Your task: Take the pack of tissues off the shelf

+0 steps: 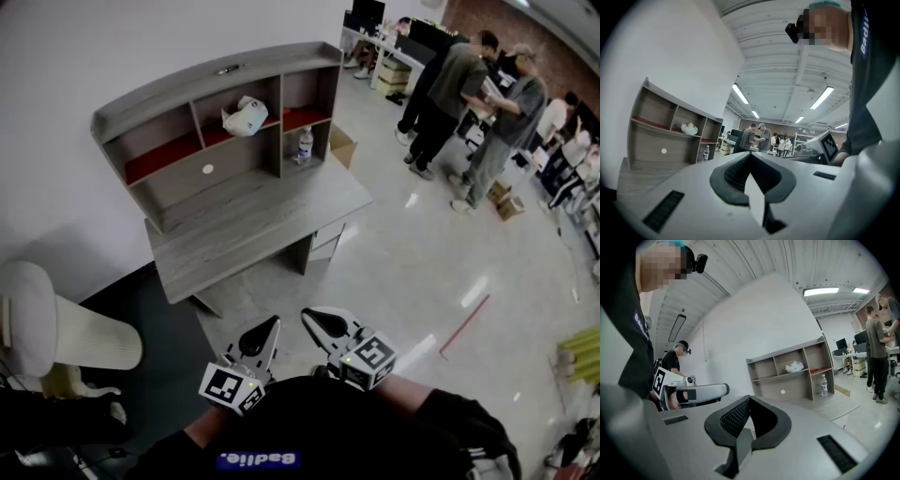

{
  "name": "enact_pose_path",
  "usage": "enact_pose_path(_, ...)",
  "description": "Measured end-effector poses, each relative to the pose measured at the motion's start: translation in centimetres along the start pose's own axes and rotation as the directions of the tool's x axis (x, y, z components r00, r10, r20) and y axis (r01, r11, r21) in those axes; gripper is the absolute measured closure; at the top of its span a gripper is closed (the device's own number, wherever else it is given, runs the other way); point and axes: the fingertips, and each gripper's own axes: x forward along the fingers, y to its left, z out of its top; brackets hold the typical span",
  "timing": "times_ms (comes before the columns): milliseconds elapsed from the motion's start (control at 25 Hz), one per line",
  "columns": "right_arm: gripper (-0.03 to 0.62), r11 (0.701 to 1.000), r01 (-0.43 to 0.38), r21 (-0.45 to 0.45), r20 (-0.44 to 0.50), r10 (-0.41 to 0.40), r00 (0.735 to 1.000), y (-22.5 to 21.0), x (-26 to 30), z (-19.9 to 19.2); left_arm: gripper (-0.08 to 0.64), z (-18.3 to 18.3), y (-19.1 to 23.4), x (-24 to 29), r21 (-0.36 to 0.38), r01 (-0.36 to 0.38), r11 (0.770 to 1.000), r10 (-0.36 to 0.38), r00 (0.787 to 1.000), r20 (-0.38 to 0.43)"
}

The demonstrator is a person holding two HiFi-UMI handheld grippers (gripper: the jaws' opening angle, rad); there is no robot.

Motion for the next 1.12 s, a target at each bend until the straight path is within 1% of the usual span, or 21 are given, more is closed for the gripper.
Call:
enact_pose_path(400, 0.563, 1.000, 0.009, -0.003, 0.009, -0.009, 1.000, -2.1, -1.4, 0.4, 0.557, 0.4, -1.0, 1.8, 0.032, -0.006, 0.999, 0.006, 1.000, 0.011)
enact_pose_path(800, 0.563, 1.000, -0.012, 0.005, 0.014, 0.012, 1.000, -6.0, -3.7, 1.1, 0.557, 0.2, -2.8, 5.4, 0.054, -0.044, 0.998, 0.044, 0.999, 0.006)
enact_pose_path(960, 0.563, 1.000, -0.027, 0.010, 0.025, 0.027, 0.999, -7.9, -4.9, 1.4, 0.557, 0.6, -3.6, 7.1, 0.080, -0.072, 0.994, 0.071, 0.997, 0.021)
enact_pose_path(1120, 0.563, 0.999, -0.045, 0.022, 0.019, 0.045, 0.999, -9.3, -5.7, 1.2, 0.557, 1.0, -3.7, 7.7, 0.109, -0.126, 0.986, 0.122, 0.992, 0.038)
